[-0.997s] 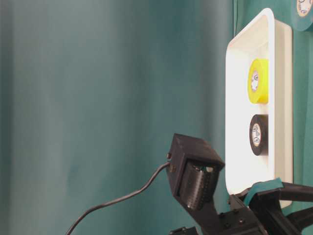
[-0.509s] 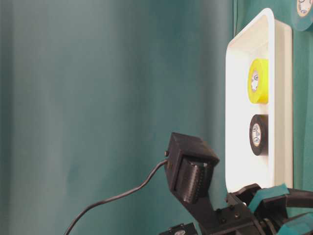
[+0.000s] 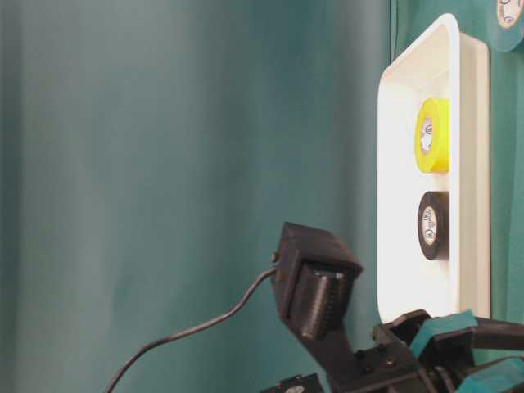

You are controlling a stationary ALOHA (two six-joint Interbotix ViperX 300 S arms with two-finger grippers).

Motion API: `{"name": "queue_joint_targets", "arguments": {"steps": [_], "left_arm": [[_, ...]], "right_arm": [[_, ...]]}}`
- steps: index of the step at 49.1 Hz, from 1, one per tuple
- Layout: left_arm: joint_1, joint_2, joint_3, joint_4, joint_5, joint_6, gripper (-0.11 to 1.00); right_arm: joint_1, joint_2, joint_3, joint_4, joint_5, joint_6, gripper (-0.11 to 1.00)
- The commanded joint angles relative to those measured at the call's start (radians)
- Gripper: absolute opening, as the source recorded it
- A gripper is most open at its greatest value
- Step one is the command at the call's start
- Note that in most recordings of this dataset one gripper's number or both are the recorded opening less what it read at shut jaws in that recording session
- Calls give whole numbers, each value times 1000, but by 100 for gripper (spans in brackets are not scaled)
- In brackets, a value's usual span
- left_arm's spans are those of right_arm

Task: Pick up the tape from a random location and place it into the white case.
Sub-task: 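Lower the left gripper onto the white tape roll and close it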

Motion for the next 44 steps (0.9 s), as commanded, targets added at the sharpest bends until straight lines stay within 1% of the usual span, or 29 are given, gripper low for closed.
{"name": "queue_joint_targets", "arguments": {"steps": [1, 4, 16, 33, 44], "left_arm": [[-6, -51, -21, 0, 11, -2, 26], [-11, -67, -35, 0, 37, -2, 26], [-28, -161, -137, 0, 225, -3, 26], [-64, -278, -316, 0, 407, -3, 26], [-66, -318, -413, 2, 534, -3, 26]], "right_arm": [[0, 0, -9, -2, -9, 2, 89], [-2, 0, -9, -3, -9, 2, 89], [-2, -2, -11, -2, -9, 2, 89], [-2, -2, -11, -3, -9, 2, 89], [0, 0, -11, -2, -11, 2, 89]]}}
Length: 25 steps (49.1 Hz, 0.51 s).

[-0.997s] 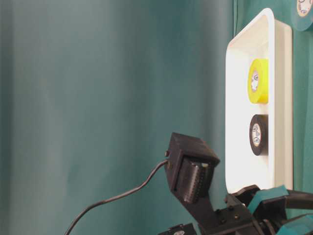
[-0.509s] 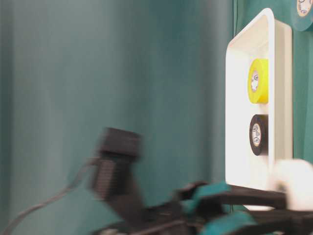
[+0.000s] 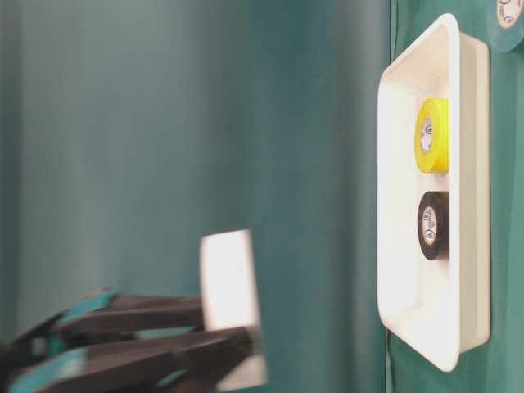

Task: Pick up the tape from a random location and place it into the white case.
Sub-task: 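Lower the left gripper onto the white tape roll and close it, then lift the white tape roll and carry it toward the white tray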

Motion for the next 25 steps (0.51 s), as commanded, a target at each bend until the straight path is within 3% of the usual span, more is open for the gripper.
{"name": "queue_joint_targets", "arguments": {"steps": [1, 25], "left_arm": [[-3, -37, -63, 5, 44, 0, 26], [-3, -44, -261, 5, 221, 2, 26]], "right_arm": [[0, 2, -11, 0, -11, 2, 89], [-2, 0, -12, -2, -11, 3, 89]]}}
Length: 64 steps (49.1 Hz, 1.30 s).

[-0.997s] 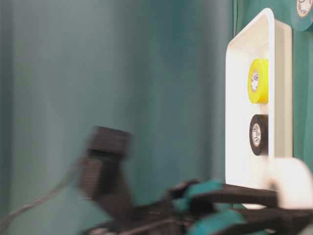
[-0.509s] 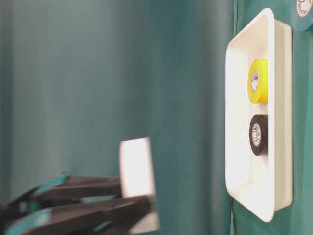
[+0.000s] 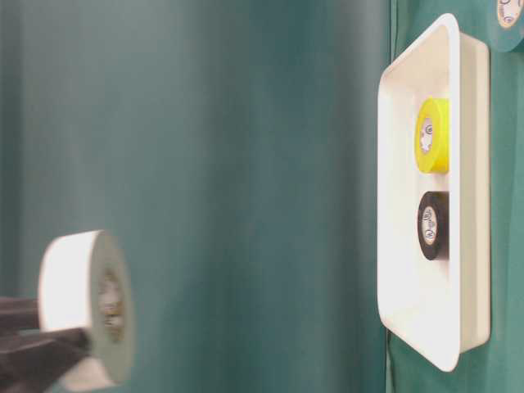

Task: Pick up the tape from a random location and place it into the white case.
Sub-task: 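Lift the white tape roll and carry it toward the white tray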

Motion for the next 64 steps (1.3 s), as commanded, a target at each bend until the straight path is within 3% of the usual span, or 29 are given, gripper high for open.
{"name": "queue_joint_targets", "arguments": {"steps": [1, 14, 64], "left_arm": [[-3, -28, -61, 2, 26, 2, 26], [-3, -28, -124, 2, 98, 0, 26], [-2, -29, -97, 2, 94, 0, 26]], "right_arm": [[-2, 2, -12, 0, -9, 0, 89], [0, 0, -11, 0, -9, 0, 89], [0, 0, -11, -2, -12, 0, 89]]}}
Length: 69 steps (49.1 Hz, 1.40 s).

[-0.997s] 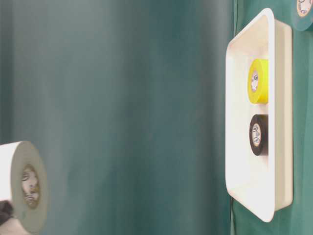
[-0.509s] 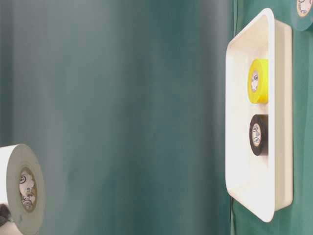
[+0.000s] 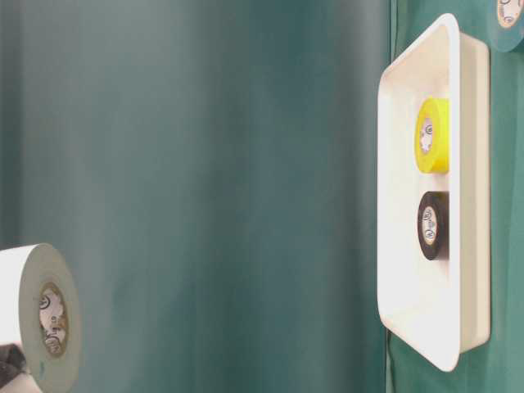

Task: Pick up the tape from a random location and place it into the white case.
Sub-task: 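Lift the white tape roll and carry it toward the white tray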

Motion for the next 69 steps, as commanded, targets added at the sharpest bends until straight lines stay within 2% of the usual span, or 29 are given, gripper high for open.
{"name": "queue_joint_targets", "arguments": {"steps": [1, 9, 15, 34, 44, 50, 69], "left_arm": [[0, -28, -11, 3, -8, 0, 26], [26, -28, 11, 5, -11, 0, 26], [74, -28, 29, 6, -15, 2, 26], [314, -26, 100, 6, -49, 6, 26], [416, -31, 130, 6, -80, 8, 26], [440, -31, 137, 6, -87, 8, 26], [442, -12, 132, 6, -121, 8, 26]], "right_arm": [[-2, 0, -11, -3, -11, 0, 89], [-2, 0, -11, -2, -11, 0, 89], [0, 0, -11, -2, -11, 0, 89], [0, 2, -9, -3, -11, 0, 89], [-2, 2, -9, -5, -11, -2, 89], [-2, 2, -9, -3, -11, -2, 89], [-2, 2, -11, -5, -11, -3, 89]]}}
